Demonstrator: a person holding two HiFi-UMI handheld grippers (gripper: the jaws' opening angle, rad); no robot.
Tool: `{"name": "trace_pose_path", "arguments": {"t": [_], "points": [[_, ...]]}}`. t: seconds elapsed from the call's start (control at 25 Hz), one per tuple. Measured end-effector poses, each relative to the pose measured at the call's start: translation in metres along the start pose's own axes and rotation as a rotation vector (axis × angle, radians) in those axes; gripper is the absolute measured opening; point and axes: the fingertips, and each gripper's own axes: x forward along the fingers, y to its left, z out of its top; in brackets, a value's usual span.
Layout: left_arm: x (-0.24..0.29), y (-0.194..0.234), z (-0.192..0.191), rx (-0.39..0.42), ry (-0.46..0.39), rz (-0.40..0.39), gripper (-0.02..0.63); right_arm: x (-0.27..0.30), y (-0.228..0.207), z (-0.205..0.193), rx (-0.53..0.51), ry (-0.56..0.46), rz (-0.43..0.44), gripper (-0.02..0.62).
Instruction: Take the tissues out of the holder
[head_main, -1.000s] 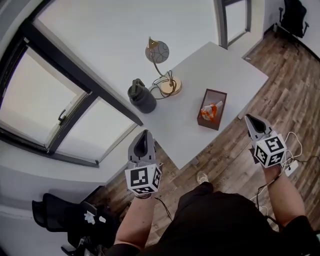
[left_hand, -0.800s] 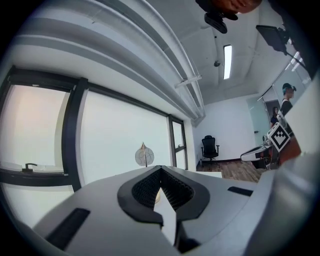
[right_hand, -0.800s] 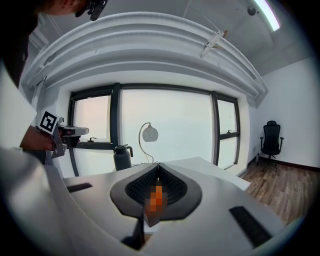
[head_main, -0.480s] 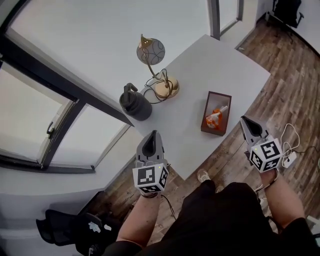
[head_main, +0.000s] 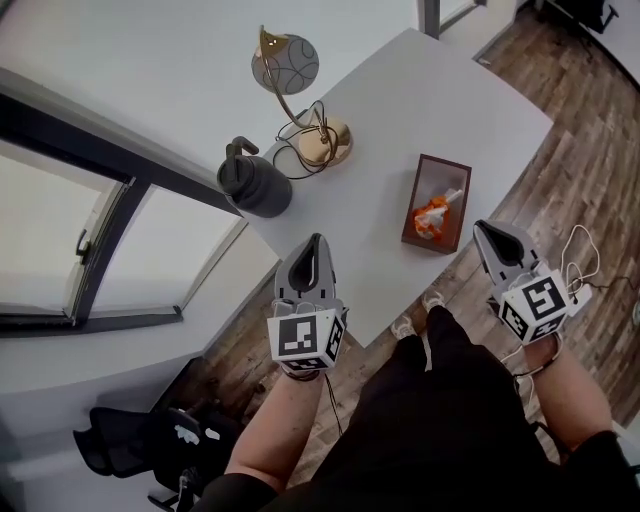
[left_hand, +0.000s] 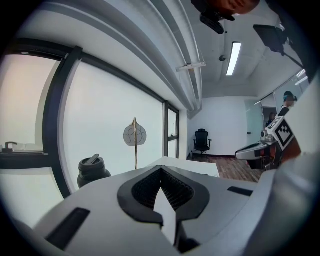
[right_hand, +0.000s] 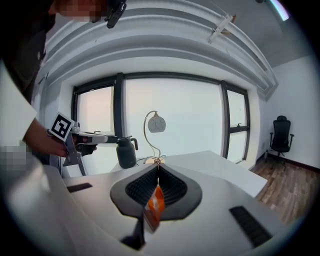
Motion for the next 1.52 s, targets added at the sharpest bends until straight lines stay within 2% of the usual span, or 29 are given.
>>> {"name": "trace_pose_path", "arguments": {"t": [0.12, 0.36, 0.56, 0.84, 1.2, 1.52], "points": [[0.004, 0.006, -0.005, -0.003, 0.006, 0.026, 0.005, 0.014, 0.004, 0.002, -0.029, -0.041, 0.049, 0.006], [0.005, 0.009, -0.014, -0.026, 0.025, 0.065, 0.005, 0.030, 0.013, -0.010, -0.049, -0.023, 0.147, 0.006], [0.014, 0.001, -0.029, -0.018, 0.065, 0.060, 0.005, 0.045, 0.013, -0.016, -0.070, -0.016, 0.166, 0.011], [0.023, -0.010, -0.042, -0.018, 0.090, 0.058, 0.005, 0.058, 0.013, -0.028, -0.058, -0.007, 0.200, 0.116], [0.027, 0.002, -0.055, -0.005, 0.114, 0.098, 0.005, 0.077, 0.017, -0.042, -0.043, -0.006, 0.218, 0.277], [0.036, 0.008, -0.065, 0.002, 0.138, 0.097, 0.005, 0.094, 0.020, -0.057, -0.053, 0.018, 0.211, 0.284]]}}
